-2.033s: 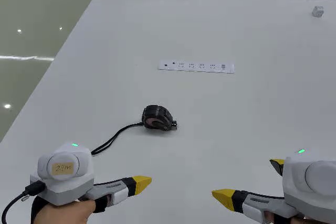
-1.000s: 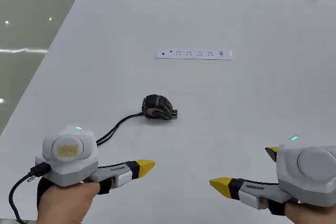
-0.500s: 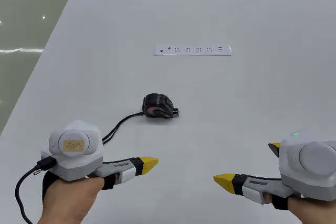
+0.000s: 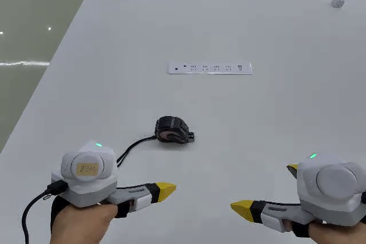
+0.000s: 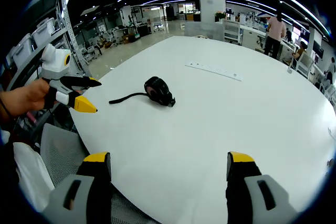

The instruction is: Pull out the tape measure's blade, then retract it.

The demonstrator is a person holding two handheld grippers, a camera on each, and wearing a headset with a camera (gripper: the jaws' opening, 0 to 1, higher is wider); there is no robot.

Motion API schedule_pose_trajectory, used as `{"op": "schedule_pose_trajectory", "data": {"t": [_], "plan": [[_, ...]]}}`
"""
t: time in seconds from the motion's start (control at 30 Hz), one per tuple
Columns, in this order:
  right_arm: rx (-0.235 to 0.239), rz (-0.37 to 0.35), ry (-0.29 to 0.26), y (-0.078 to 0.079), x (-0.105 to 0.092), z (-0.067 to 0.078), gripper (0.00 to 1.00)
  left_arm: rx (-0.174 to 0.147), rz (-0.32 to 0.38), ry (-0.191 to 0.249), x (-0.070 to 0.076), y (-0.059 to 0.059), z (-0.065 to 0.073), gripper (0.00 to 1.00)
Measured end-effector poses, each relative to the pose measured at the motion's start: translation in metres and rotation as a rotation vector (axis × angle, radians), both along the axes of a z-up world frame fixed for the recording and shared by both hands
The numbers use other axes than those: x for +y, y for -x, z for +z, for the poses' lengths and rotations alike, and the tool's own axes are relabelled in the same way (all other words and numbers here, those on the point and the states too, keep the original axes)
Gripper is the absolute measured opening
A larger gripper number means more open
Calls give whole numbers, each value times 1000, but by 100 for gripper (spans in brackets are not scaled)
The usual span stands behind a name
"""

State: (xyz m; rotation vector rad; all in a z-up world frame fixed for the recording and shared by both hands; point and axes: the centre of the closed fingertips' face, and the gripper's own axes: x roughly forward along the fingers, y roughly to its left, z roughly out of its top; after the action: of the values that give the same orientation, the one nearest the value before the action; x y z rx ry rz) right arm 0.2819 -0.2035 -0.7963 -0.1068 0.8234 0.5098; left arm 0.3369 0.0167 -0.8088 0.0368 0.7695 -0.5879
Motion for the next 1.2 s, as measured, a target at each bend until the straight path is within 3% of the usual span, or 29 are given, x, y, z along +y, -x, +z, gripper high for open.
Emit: {"op": "schedule_pose_trajectory", "data": {"t": [0.5, 1.2], "plan": [[-19, 75, 14, -25, 14, -4, 93, -17, -10, -11, 4, -13, -3, 99], [-30, 191, 49, -51, 22, -18, 89, -46, -156, -55, -2, -30, -10, 94]]}}
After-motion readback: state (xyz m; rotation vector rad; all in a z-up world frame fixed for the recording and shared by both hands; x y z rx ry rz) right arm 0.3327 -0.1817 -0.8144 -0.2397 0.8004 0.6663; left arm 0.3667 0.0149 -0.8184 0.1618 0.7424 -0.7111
